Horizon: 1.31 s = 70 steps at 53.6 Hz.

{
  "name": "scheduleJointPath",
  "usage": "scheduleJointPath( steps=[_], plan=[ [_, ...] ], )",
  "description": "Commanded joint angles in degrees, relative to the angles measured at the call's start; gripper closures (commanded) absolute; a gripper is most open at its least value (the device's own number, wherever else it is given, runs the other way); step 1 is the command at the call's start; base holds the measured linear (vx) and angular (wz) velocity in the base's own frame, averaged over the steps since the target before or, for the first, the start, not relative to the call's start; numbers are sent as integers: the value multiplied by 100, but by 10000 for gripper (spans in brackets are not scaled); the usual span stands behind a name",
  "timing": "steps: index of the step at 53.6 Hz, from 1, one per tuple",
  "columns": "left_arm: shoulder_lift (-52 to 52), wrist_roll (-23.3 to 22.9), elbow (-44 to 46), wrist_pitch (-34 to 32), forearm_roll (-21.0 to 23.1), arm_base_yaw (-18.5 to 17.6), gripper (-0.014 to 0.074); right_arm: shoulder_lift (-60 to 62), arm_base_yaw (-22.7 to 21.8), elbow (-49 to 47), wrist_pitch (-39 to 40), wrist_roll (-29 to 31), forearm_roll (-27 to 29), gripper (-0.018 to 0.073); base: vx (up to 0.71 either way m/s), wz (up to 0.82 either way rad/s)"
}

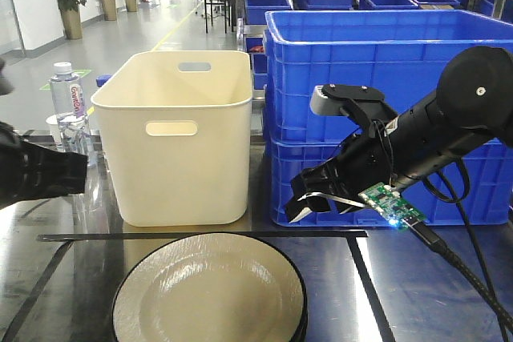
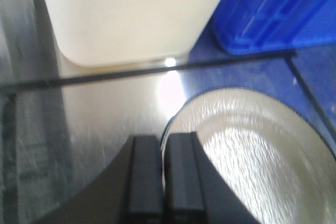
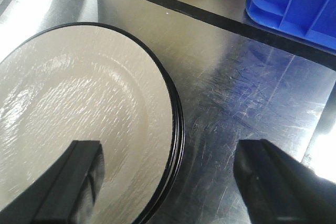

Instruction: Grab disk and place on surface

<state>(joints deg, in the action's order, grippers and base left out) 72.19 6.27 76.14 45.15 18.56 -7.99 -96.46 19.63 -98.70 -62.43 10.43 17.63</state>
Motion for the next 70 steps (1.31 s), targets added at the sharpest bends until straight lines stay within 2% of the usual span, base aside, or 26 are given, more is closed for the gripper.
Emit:
scheduleJointPath(
  steps=[1, 10, 15, 25, 34, 54, 58, 62, 66, 70],
  plan=[
    [-657, 102, -361, -1099, 95, -5, 606, 264, -42, -195, 274, 10, 68, -13, 0, 0],
    [-1797, 500, -1632, -2199, 95, -5, 605, 264, -42, -195, 274, 10, 68, -13, 0, 0],
    [-2322, 671, -2222, -2246, 102, -5, 605, 264, -42, -195, 274, 10, 68, -13, 0, 0],
    [-3152, 671, -3107, -2036, 107, -5, 605, 264, -42, -195, 274, 10, 68, -13, 0, 0],
    [-3332, 671, -3419, -1965, 112, -5, 605, 264, -42, -195, 274, 10, 68, -13, 0, 0],
    [-3382, 671, -3486, -2071, 61, 1, 605, 264, -42, -195, 274, 10, 68, -13, 0, 0],
    [-3563, 647, -3598, -2372, -152, 1, 605, 264, -42, -195, 274, 10, 68, -13, 0, 0],
    [-3897, 549, -3869, -2774, -549, 1, 605, 264, -42, -195, 274, 10, 68, -13, 0, 0],
    [-4409, 148, -4287, -3033, -1466, 1, 605, 264, -42, -195, 274, 10, 68, -13, 0, 0],
    [-4965, -516, -4726, -3033, -2350, 1, 605, 264, -42, -195, 274, 10, 68, -13, 0, 0]
  ],
)
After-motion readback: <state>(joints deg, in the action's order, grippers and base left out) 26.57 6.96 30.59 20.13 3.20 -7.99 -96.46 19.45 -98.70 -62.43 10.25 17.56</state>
